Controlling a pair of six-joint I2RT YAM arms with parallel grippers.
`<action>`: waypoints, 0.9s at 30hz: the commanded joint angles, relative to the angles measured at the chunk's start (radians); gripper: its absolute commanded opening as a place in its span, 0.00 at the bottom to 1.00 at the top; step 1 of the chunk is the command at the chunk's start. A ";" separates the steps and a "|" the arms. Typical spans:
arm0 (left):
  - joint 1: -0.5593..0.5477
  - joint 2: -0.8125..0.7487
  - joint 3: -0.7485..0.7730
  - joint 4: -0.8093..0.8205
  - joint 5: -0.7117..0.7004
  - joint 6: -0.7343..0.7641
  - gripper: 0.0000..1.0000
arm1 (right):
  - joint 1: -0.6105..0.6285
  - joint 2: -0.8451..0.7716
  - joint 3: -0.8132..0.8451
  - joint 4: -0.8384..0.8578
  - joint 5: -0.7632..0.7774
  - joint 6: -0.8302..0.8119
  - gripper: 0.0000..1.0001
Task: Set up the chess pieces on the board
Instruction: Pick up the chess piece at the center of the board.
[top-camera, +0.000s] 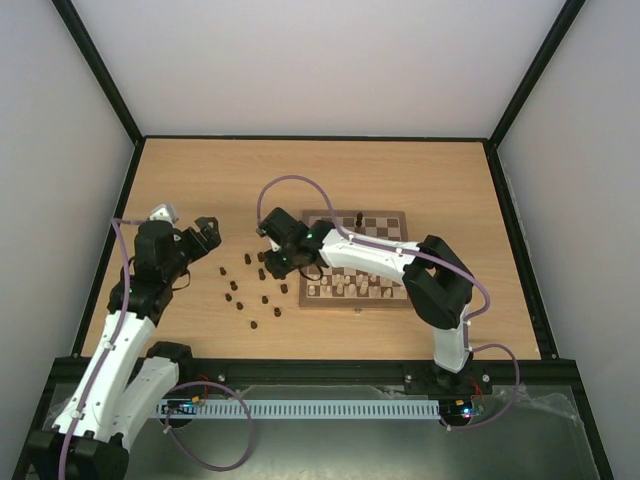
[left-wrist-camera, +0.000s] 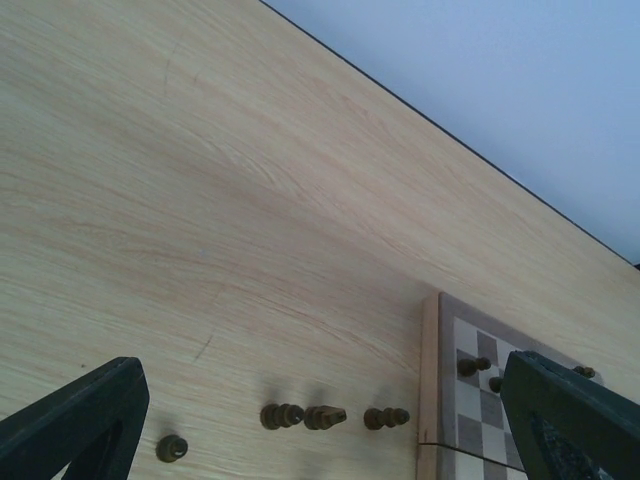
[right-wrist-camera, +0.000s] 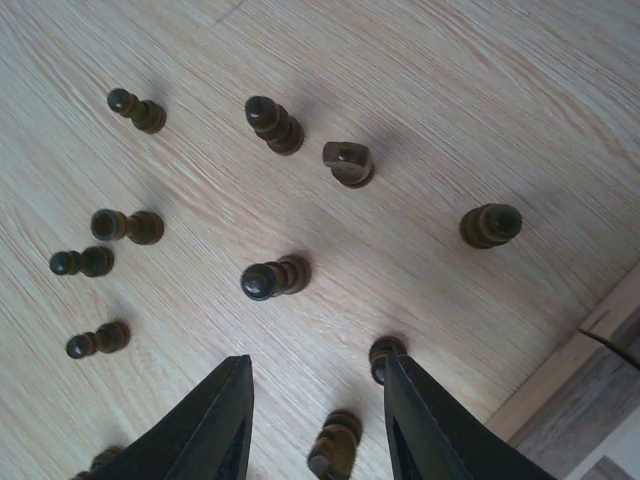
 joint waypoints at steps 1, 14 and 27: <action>0.001 -0.045 -0.008 -0.064 -0.013 -0.008 1.00 | 0.045 0.033 0.077 -0.102 0.094 -0.023 0.37; 0.001 -0.102 -0.007 -0.102 -0.021 -0.028 1.00 | 0.081 0.148 0.183 -0.132 0.176 -0.035 0.34; 0.001 -0.105 -0.008 -0.091 -0.030 -0.029 0.99 | 0.086 0.184 0.212 -0.126 0.143 -0.043 0.30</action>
